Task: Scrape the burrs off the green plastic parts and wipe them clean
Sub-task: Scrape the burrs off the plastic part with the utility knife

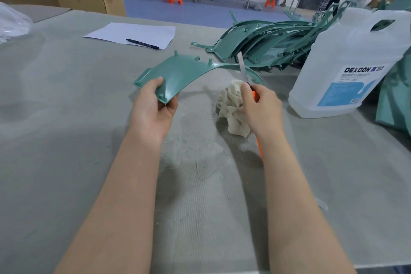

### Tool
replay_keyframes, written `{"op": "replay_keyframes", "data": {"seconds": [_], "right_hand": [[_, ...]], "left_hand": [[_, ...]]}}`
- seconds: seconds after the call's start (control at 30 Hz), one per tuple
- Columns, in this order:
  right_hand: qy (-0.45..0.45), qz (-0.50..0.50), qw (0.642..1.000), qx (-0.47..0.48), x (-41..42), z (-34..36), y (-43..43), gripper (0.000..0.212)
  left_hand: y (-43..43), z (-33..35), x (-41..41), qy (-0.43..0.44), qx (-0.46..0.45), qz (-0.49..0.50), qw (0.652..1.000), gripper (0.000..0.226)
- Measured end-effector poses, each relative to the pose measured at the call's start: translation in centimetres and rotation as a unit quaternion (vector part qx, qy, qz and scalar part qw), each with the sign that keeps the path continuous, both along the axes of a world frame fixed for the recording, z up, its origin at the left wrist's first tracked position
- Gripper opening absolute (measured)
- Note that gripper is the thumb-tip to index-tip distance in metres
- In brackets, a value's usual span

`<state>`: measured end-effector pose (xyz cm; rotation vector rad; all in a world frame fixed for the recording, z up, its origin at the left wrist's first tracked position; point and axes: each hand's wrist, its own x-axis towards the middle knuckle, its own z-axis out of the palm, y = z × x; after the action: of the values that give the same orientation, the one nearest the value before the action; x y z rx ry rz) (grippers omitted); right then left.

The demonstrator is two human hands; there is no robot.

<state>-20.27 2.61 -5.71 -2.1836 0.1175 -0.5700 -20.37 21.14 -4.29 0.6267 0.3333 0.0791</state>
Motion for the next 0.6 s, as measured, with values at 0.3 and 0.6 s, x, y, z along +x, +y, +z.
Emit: {"op": "replay_keyframes", "data": {"seconds": [0.3, 0.6], "right_hand": [[0.087, -0.066, 0.994, 0.031, 0.3, -0.4, -1.8, 0.039], [0.021, 0.045, 0.997, 0.067, -0.4, 0.3, 1.0, 0.030]], "left_hand": [[0.2, 0.0, 0.3, 0.008, -0.014, 0.029, 0.999, 0.010], [0.5, -0.9, 1.0, 0.007, 0.069, 0.058, 0.996, 0.007]]}}
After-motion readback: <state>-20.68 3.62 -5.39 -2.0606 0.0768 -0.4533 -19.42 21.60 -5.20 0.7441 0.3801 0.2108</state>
